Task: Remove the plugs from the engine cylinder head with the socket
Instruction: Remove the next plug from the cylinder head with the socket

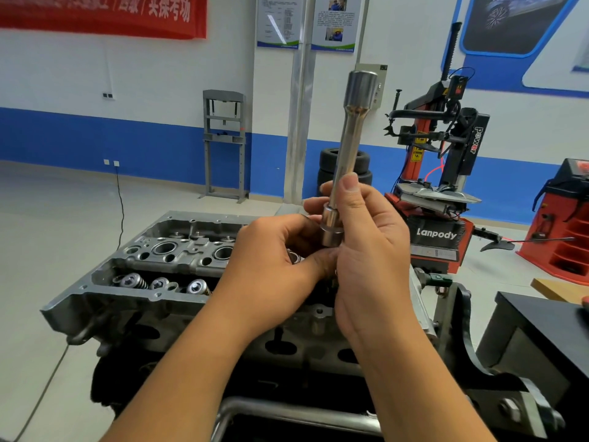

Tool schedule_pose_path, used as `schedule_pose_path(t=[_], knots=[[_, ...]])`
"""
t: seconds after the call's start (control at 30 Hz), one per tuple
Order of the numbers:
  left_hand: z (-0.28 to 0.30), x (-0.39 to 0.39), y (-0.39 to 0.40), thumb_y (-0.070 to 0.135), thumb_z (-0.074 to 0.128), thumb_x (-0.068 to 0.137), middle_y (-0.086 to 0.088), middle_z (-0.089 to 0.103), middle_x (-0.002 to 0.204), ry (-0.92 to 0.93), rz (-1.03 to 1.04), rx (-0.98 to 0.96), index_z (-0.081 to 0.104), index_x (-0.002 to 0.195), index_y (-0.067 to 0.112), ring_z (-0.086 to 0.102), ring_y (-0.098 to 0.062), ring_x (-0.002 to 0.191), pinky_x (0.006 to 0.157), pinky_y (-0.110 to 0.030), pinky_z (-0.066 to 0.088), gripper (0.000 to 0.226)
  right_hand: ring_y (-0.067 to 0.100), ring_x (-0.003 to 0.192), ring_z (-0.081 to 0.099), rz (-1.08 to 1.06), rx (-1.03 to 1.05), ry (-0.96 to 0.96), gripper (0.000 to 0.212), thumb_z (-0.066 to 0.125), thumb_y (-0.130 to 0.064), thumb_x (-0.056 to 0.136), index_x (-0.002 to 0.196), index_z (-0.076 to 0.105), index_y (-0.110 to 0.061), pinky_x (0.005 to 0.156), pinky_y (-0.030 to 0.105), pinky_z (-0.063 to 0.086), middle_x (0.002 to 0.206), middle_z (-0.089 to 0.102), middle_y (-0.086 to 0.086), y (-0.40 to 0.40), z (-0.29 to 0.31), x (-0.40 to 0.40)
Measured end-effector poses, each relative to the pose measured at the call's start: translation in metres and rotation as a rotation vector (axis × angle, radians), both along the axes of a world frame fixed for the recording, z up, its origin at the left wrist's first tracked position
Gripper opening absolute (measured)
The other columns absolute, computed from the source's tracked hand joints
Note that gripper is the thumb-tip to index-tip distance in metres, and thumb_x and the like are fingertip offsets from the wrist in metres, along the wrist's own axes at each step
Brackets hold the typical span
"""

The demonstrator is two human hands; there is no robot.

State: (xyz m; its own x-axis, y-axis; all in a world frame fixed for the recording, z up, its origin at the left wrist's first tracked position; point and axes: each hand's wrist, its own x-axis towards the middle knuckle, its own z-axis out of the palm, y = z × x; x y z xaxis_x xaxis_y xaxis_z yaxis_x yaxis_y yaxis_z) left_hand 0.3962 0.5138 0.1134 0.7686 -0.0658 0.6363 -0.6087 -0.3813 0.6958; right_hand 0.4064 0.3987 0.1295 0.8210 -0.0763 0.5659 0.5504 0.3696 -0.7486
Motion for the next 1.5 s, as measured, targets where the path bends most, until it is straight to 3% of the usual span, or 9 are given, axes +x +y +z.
schedule_pose_path(t=[0.1,0.27,0.4,0.6,0.83,0.97,1.07,1.3,1.5], knots=[[-0.0005,0.0002,0.0015,0.025,0.080,0.088,0.020,0.077,0.086,-0.002,0.008,0.008,0.076,0.100,0.037,0.072,0.001,0.077,0.064,-0.012,0.051,0.017,0.025,0.081,0.073,-0.017,0.019,-0.012,0.033,0.075,-0.045,0.080,0.094,0.066,-0.016,0.079,0.048,0.064,0.085,0.076,0.009,-0.0010,-0.0006,-0.0011],[0.0041,-0.0046,0.0080,0.017,0.068,0.100,0.011,0.079,0.094,0.133,-0.194,0.005,0.076,0.110,0.034,0.071,-0.001,0.074,0.063,-0.018,0.054,0.021,0.017,0.080,0.071,-0.065,-0.043,-0.034,0.030,0.064,-0.048,0.088,0.087,0.070,-0.019,0.076,0.034,0.060,0.085,0.076,0.005,0.0001,-0.0014,0.0014],[0.0037,-0.0013,0.0061,0.011,0.071,0.097,0.011,0.079,0.095,0.101,-0.145,-0.006,0.075,0.110,0.032,0.074,-0.004,0.085,0.073,-0.023,0.058,0.025,0.016,0.081,0.073,-0.013,-0.018,0.020,0.035,0.058,-0.046,0.097,0.083,0.077,-0.021,0.071,0.028,0.059,0.085,0.077,0.007,-0.0001,-0.0013,0.0045],[0.0017,0.0011,0.0040,0.024,0.081,0.089,0.016,0.078,0.090,0.070,-0.053,-0.017,0.076,0.104,0.033,0.073,-0.001,0.082,0.067,-0.011,0.051,0.018,0.024,0.081,0.073,-0.024,0.007,-0.008,0.035,0.077,-0.050,0.078,0.091,0.069,-0.018,0.082,0.050,0.064,0.089,0.077,0.008,-0.0022,-0.0021,0.0018],[0.0052,-0.0036,0.0047,0.012,0.070,0.098,0.012,0.079,0.091,0.118,-0.186,-0.015,0.076,0.105,0.030,0.072,0.001,0.076,0.065,-0.015,0.054,0.020,0.015,0.083,0.072,-0.042,-0.042,-0.027,0.034,0.063,-0.054,0.090,0.083,0.076,-0.024,0.077,0.033,0.059,0.086,0.075,0.009,-0.0004,-0.0034,0.0050],[0.0026,0.0000,0.0014,0.022,0.080,0.089,0.016,0.078,0.088,0.070,-0.055,0.002,0.076,0.099,0.031,0.073,-0.001,0.080,0.066,-0.010,0.050,0.014,0.026,0.081,0.070,-0.015,0.020,0.015,0.026,0.072,-0.047,0.088,0.086,0.074,-0.022,0.084,0.060,0.062,0.088,0.076,0.010,-0.0005,-0.0017,0.0030],[0.0017,0.0003,0.0011,0.023,0.081,0.088,0.015,0.078,0.086,0.071,-0.031,0.000,0.076,0.098,0.030,0.073,-0.001,0.078,0.065,-0.010,0.049,0.014,0.028,0.081,0.071,-0.028,0.015,0.001,0.032,0.079,-0.049,0.079,0.089,0.072,-0.020,0.082,0.067,0.059,0.089,0.076,0.009,-0.0008,-0.0014,0.0002],[0.0061,-0.0067,0.0048,0.014,0.070,0.099,0.014,0.078,0.087,0.155,-0.178,0.004,0.077,0.104,0.032,0.070,0.002,0.069,0.058,-0.014,0.052,0.020,0.015,0.078,0.067,-0.077,-0.052,-0.039,0.024,0.066,-0.043,0.093,0.085,0.072,-0.021,0.077,0.039,0.059,0.087,0.076,0.003,0.0005,-0.0021,0.0013],[0.0044,-0.0032,0.0009,0.015,0.076,0.093,0.016,0.079,0.092,0.113,-0.106,0.004,0.077,0.101,0.034,0.075,-0.002,0.089,0.082,-0.027,0.061,0.020,0.025,0.081,0.067,-0.035,-0.027,0.008,0.028,0.068,-0.051,0.090,0.083,0.076,-0.025,0.085,0.068,0.058,0.087,0.075,0.008,0.0004,-0.0003,-0.0014]])
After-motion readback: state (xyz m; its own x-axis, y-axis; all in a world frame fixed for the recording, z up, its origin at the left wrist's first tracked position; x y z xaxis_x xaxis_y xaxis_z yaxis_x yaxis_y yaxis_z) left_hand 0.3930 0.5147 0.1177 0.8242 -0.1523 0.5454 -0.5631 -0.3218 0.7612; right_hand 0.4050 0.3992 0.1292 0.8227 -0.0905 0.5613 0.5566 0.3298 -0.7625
